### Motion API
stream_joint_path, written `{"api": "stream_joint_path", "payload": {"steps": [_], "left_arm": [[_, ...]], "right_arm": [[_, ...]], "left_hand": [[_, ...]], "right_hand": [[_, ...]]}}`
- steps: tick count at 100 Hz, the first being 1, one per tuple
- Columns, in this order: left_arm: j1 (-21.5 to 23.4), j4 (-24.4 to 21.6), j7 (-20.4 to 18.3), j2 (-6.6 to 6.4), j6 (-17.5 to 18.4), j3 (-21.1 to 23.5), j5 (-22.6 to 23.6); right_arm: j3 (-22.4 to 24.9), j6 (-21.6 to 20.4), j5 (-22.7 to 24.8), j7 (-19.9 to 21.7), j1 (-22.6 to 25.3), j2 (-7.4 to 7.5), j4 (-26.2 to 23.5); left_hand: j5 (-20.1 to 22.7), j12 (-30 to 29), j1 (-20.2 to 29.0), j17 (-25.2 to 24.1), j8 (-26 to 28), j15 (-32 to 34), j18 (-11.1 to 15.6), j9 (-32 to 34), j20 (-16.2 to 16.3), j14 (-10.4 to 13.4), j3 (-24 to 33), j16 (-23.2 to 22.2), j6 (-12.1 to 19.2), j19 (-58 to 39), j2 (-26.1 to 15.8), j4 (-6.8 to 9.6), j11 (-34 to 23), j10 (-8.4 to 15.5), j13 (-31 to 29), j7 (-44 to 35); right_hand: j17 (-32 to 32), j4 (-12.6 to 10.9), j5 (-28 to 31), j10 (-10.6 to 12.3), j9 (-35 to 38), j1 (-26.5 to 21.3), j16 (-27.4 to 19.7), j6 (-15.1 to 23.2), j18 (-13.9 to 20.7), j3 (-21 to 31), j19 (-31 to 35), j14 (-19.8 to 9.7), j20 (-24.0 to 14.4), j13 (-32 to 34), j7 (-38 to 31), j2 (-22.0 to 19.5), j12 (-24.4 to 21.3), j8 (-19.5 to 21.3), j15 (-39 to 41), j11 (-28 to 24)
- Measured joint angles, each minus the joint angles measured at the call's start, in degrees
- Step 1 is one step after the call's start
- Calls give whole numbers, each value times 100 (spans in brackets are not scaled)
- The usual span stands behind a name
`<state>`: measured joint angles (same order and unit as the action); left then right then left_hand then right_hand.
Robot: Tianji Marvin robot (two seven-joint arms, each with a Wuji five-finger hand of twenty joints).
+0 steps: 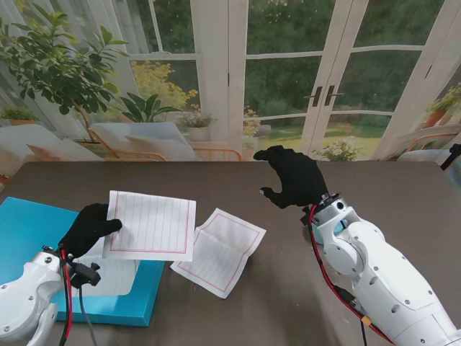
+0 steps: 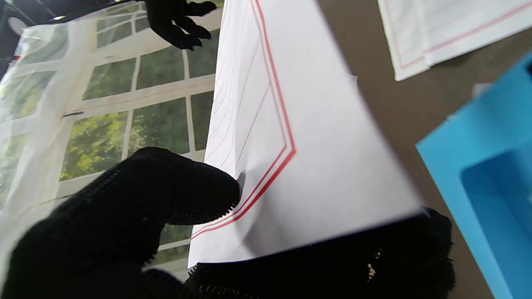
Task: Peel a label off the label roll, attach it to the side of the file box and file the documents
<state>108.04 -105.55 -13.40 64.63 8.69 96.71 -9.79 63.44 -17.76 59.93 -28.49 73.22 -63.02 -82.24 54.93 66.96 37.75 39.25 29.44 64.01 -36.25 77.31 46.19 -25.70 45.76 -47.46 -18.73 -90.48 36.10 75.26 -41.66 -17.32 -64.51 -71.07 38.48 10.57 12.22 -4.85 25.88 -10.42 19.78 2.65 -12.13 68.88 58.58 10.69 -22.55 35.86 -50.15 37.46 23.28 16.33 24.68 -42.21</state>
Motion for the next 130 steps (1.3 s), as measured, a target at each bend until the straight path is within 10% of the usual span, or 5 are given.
{"api": "stream_joint_path", "payload": {"steps": [46,130], "left_arm": [[850,-58,718,103,-330,734,801],[36,1352,1828,253,-1521,508,2284]], "right_arm": [[39,-90,-147,97,132,-10,-86],[-66,-236,-259,268,187,-4,50]], "left_hand": [[-113,367,4,-370,-106,2,142,-28,213,-35,44,-140,-21,132,0,-5,241,0,417,-46],[-628,1046,60,-1055,-330,44,282,-477,957,-265,493,-443,-202,503,-247,-11,312,-118,1234,-182]], "right_hand": [[0,0,93,4,146,0,0,1,0,-1,-1,0,0,7,41,-63,0,0,26,55],[9,0,93,7,296,132,16,-71,0,-13,-1,-53,0,300,41,-337,0,0,89,80]]}}
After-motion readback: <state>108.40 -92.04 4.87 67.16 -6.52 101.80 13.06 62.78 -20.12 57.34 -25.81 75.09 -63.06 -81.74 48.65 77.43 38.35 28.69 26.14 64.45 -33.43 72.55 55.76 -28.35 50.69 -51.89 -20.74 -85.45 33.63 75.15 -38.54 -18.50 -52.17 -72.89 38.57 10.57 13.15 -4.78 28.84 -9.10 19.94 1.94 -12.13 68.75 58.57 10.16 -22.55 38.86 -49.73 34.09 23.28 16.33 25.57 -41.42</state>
